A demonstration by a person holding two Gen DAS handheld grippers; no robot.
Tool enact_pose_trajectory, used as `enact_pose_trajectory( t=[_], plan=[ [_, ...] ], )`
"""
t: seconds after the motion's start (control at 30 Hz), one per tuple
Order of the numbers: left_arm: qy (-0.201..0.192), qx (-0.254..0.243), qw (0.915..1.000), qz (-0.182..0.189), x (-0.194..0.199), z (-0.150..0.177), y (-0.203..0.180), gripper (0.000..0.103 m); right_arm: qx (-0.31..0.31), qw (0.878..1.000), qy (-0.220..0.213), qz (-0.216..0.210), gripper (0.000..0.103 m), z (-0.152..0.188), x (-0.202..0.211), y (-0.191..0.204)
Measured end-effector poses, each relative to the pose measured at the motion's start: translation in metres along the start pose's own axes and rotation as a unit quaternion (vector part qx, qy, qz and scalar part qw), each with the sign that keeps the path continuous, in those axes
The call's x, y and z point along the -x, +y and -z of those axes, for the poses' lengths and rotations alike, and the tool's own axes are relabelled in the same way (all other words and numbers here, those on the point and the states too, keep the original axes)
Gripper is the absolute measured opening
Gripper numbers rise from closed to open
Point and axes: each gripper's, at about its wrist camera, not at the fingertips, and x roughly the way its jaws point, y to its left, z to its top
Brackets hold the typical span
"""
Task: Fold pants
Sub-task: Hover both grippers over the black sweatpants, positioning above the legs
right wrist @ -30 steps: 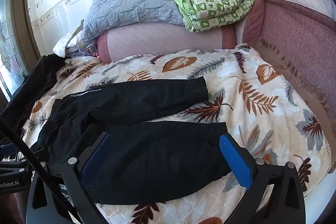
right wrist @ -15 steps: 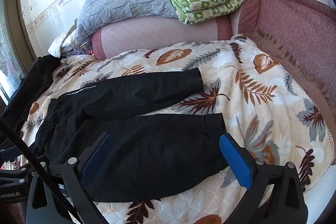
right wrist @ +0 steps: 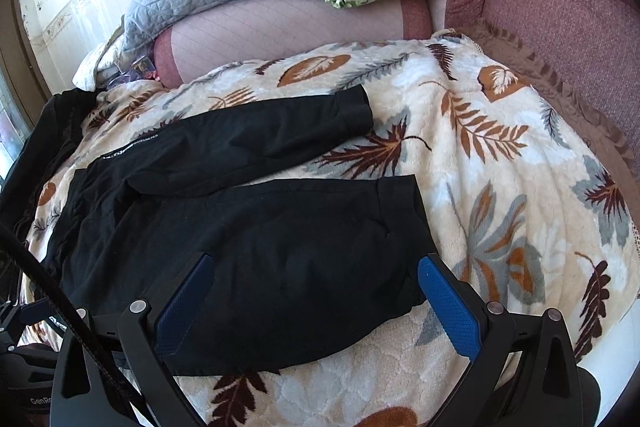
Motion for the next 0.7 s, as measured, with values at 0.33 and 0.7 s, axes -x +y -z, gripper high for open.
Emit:
enact_pose_trajectory(
  t=[0.33,0.7],
  plan=[
    [0.028,0.011,0.9995,0.004,-0.034,-0.006,0.007,0.103,0.005,1.000,0.025,0.008,0.103,0.001,-0.030,0.001],
    [0.027,0.006,0.9996,-0.004,-0.047,-0.004,0.008,0.103,0.025,0.998,0.051,0.022,0.103,0.012,-0.060,0.005]
  ],
)
